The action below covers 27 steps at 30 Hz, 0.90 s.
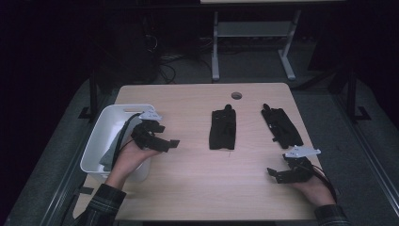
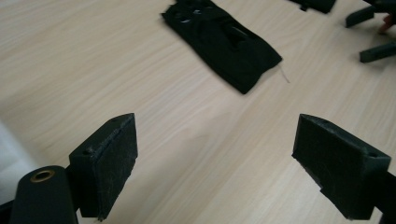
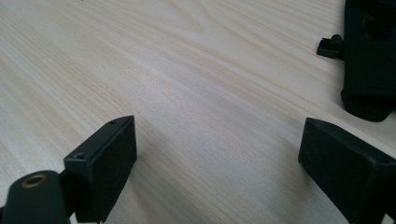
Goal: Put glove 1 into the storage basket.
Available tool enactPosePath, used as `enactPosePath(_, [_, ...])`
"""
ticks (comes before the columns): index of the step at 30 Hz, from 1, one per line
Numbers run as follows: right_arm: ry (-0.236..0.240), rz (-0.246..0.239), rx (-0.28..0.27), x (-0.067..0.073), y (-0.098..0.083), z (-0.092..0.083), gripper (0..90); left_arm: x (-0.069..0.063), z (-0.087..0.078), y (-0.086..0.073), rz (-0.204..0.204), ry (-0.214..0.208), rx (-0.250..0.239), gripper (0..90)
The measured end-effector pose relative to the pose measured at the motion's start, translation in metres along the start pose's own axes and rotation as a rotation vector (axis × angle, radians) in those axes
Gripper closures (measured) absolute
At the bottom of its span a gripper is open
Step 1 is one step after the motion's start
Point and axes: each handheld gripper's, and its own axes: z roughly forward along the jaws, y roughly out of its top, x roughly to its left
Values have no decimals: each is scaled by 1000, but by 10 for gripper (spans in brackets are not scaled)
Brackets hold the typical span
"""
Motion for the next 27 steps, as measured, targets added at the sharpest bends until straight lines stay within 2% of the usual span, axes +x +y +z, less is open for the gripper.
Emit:
enactPosePath(3, [6, -7, -5, 0, 0, 0, 136, -10, 11, -1, 7, -19, 5, 130])
enactPosePath(7, [14, -15, -5, -1, 0, 0, 136, -26, 27, -7, 39, -28, 27, 131])
enactPosePath(10, [18, -15, 2, -1, 1, 0, 135, -37, 40, -15, 74, -28, 43, 130])
enactPosePath(12, [13, -14, 11, 0, 2, 0, 145, -41, 48, -21, 76, -35, 61, 130])
enactPosePath(14, [17, -24, 15, 2, 4, -1, 201, -42, 56, -28, 66, -54, 65, 130])
enactPosePath(17, [23, -23, 9, 2, 7, -3, 293, -44, 65, -37, 76, -51, 77, 130])
enactPosePath(21, [12, -26, -5, -1, 14, -8, 427, -44, 69, -48, 124, -18, 91, 130])
enactPosePath(24, [6, -27, -11, -5, 19, -10, 543, -44, 72, -55, 128, -25, 106, 125])
enactPosePath(26, [-1, -22, -9, -8, 24, -12, 623, -45, 74, -61, 145, -15, 113, 124])
enactPosePath(27, [-3, -22, -8, -11, 27, -12, 667, -44, 74, -63, 142, -25, 111, 124])
